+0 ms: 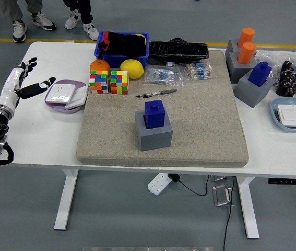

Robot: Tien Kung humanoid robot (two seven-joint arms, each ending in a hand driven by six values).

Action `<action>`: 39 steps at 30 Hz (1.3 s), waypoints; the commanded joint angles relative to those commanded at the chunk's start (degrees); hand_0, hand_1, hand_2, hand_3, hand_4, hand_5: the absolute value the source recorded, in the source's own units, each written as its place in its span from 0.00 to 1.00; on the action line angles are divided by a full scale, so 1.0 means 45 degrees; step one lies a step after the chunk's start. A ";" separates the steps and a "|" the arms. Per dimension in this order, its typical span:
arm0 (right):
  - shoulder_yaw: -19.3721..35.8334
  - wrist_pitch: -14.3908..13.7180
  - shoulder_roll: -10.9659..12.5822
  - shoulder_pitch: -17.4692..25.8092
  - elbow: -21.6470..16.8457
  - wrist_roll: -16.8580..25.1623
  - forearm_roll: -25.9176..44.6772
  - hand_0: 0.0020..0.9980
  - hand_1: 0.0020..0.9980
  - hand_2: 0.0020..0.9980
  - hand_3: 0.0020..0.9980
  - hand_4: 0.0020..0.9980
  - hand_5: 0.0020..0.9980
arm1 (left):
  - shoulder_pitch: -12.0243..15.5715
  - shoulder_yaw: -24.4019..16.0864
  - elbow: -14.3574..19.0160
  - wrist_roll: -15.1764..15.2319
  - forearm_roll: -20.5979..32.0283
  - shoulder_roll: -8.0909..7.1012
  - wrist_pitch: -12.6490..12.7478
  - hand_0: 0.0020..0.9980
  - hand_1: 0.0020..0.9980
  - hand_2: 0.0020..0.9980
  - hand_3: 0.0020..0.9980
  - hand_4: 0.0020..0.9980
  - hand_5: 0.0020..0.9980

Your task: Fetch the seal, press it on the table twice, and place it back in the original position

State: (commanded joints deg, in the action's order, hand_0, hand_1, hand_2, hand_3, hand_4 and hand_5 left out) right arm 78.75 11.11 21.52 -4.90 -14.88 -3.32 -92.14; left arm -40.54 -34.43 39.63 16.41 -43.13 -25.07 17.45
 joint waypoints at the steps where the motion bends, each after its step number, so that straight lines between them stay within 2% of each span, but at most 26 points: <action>1: 0.0002 -0.0001 0.0001 0.0000 0.0002 0.0000 -0.0002 0.79 0.70 0.69 0.65 0.76 0.55 | -0.0001 -0.0002 0.0000 -0.0002 0.0000 -0.0001 -0.0001 1.00 0.99 0.98 0.96 0.81 0.27; 39: -0.0135 0.0008 0.0041 0.0013 -0.0015 0.0023 0.0013 0.79 0.70 0.69 0.65 0.76 0.55 | -0.0022 0.0079 0.0078 -0.0023 -0.0048 -0.0069 -0.0001 1.00 0.99 0.98 0.96 0.81 0.27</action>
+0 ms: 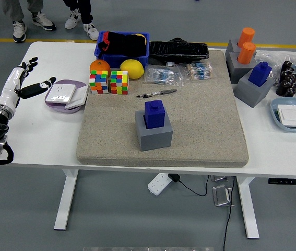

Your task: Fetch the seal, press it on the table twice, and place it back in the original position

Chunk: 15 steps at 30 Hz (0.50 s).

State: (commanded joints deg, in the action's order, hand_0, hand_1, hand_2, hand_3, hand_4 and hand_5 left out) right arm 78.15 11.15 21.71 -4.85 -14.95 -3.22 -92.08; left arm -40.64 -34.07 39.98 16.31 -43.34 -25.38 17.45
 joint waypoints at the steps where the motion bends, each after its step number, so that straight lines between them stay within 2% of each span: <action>1: 0.0008 -0.0003 0.0001 0.0000 0.0000 0.0002 -0.0006 0.79 0.70 0.69 0.65 0.76 0.55 | -0.0006 0.0014 0.0002 -0.0002 -0.0003 -0.0003 -0.0001 1.00 0.99 0.98 0.96 0.81 0.27; 15: -0.0022 0.0001 0.0004 0.0024 -0.0006 0.0007 0.0002 0.79 0.70 0.69 0.65 0.76 0.55 | 0.0014 0.0045 0.0013 -0.0005 -0.0005 -0.0005 -0.0002 1.00 0.99 0.98 0.96 0.81 0.27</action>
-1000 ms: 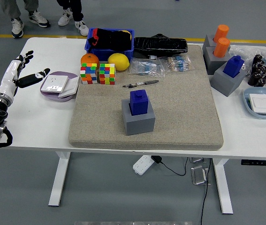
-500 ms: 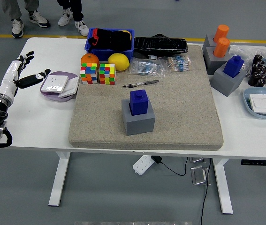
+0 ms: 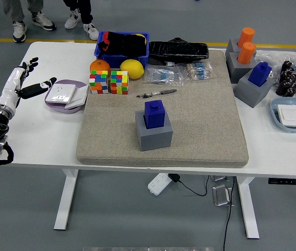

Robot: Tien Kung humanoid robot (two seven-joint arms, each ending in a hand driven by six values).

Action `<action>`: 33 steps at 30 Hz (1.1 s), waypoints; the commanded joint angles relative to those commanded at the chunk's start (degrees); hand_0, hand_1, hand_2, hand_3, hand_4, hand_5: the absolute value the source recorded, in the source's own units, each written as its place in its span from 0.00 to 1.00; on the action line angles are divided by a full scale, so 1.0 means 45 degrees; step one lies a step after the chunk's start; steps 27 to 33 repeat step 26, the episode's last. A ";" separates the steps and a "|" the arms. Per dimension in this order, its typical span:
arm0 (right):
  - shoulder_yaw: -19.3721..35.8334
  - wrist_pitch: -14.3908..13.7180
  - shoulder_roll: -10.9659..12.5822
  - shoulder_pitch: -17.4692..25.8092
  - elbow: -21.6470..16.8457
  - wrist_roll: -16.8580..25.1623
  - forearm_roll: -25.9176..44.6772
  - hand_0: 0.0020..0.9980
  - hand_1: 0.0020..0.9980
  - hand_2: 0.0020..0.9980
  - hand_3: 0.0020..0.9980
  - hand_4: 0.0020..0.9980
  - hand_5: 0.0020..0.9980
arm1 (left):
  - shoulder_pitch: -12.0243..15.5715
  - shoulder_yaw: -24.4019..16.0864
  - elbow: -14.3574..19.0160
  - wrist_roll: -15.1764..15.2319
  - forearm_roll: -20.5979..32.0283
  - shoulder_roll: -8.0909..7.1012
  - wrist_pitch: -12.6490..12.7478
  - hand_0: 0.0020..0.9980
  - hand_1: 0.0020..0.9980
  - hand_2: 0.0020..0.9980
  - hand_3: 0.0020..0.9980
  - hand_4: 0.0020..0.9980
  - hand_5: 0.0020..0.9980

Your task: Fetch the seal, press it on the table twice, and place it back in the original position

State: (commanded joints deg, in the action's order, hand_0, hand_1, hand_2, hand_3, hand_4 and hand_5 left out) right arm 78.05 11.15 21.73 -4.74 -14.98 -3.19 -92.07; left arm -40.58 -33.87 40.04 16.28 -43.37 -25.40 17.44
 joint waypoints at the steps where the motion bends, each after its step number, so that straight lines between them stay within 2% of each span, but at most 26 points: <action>1: 0.0002 0.0001 -0.0003 0.0005 0.0001 0.0000 -0.0001 0.79 0.70 0.69 0.65 0.76 0.55 | -0.0002 -0.0012 0.0001 -0.0001 -0.0009 -0.0004 0.0001 1.00 0.99 0.98 0.96 0.81 0.27; 33: 0.0151 0.0010 -0.0071 0.0010 0.0010 -0.0010 -0.0051 0.79 0.70 0.69 0.65 0.76 0.55 | -0.0013 -0.0118 0.0008 -0.0012 -0.0030 0.0007 0.0010 1.00 0.99 0.98 0.96 0.81 0.27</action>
